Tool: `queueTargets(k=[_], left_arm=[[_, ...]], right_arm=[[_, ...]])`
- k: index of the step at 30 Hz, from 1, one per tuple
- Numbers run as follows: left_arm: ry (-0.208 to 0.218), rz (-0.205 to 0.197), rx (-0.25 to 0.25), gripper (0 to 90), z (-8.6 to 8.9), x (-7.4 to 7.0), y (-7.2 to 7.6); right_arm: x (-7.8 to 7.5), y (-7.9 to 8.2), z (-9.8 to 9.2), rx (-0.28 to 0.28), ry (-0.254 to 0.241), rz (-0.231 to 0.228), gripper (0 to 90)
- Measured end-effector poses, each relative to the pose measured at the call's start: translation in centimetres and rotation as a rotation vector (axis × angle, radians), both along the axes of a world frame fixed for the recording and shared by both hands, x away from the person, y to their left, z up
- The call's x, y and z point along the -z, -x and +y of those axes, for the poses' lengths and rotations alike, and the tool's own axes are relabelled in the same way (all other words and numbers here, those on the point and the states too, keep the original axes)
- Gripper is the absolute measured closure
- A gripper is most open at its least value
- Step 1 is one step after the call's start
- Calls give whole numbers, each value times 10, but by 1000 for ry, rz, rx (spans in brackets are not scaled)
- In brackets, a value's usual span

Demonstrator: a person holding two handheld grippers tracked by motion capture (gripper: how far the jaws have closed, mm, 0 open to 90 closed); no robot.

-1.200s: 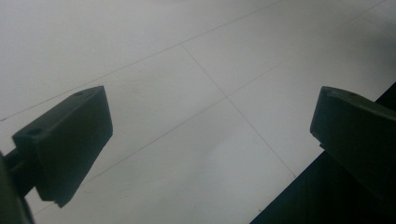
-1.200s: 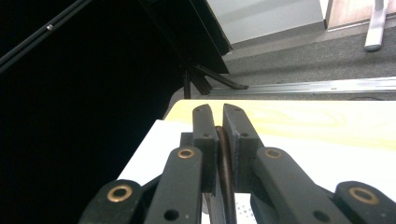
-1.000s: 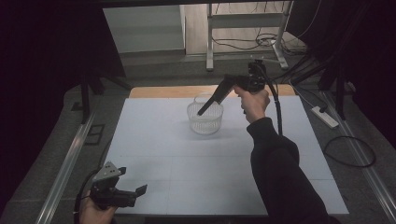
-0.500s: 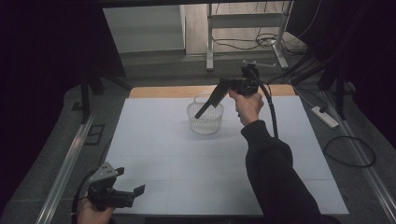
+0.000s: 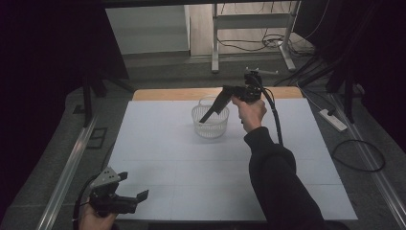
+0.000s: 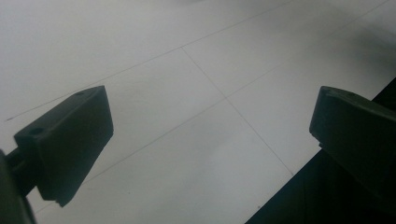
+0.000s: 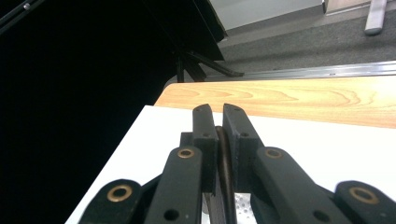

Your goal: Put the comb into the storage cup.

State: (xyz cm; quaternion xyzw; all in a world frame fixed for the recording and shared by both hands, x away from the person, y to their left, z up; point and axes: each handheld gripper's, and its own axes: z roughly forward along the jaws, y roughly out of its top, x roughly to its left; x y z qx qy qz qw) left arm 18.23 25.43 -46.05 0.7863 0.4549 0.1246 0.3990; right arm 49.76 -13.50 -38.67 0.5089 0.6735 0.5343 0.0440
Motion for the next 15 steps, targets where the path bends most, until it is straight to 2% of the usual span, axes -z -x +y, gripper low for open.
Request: queueTargets(k=[9,15], left_arm=[[1,0,-1,2,0,0,0],[2,1,0,2,0,0,0]], right_arm=[[11,-1,4,-6,6,14,841],[19,-1,2,1,-15,18,841]])
